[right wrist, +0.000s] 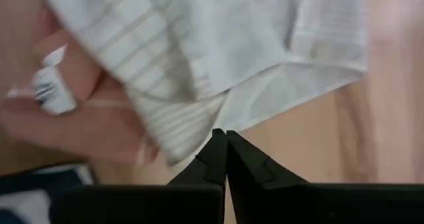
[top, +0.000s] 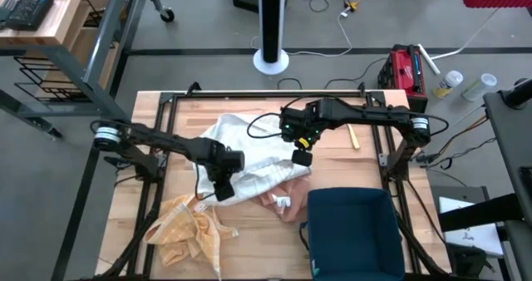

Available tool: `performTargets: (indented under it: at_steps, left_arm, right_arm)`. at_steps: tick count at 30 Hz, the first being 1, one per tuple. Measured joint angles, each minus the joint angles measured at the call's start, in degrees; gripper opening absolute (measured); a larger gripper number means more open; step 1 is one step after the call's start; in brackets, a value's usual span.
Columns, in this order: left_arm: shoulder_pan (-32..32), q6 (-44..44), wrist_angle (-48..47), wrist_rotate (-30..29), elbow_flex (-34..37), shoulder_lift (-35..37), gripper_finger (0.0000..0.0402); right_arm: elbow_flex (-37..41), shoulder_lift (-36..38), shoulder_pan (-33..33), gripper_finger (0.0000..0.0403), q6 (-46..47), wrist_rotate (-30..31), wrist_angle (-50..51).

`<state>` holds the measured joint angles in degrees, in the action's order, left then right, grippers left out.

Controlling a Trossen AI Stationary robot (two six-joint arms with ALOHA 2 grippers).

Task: Fold towel
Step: Fold the white towel

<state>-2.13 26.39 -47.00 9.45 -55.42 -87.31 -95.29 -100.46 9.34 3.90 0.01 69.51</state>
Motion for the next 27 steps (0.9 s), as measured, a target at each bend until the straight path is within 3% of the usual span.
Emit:
performTargets:
  at_steps: [2,7,15,22,27]
  left_arm:
    - [0.04,-0.07,-0.60,-4.30,-1.44,3.24,0.0074]
    - [0.49,-1.12,-2.58,-21.72,-2.18,9.73,0.0074]
    - [8.75,-2.95,-1.47,-34.16,0.63,8.85,0.0074]
    - [20.33,-1.54,-0.22,-32.65,1.47,-1.34,0.0075]
    - [23.79,-3.34,-1.34,-31.79,1.13,-8.08,0.0075]
  right_arm:
    - [0.00,-0.44,0.62,0.0002,-0.20,0.10,-1.10]
    - [0.04,-0.79,2.18,0.0002,-0.91,0.13,-2.11]
    - [0.04,0.70,3.06,0.0002,-0.82,0.04,-2.53]
    - [0.04,0.70,2.93,0.0002,0.09,-0.02,-2.51]
    - [0.04,0.70,2.91,0.0002,0.65,-0.04,-2.47]
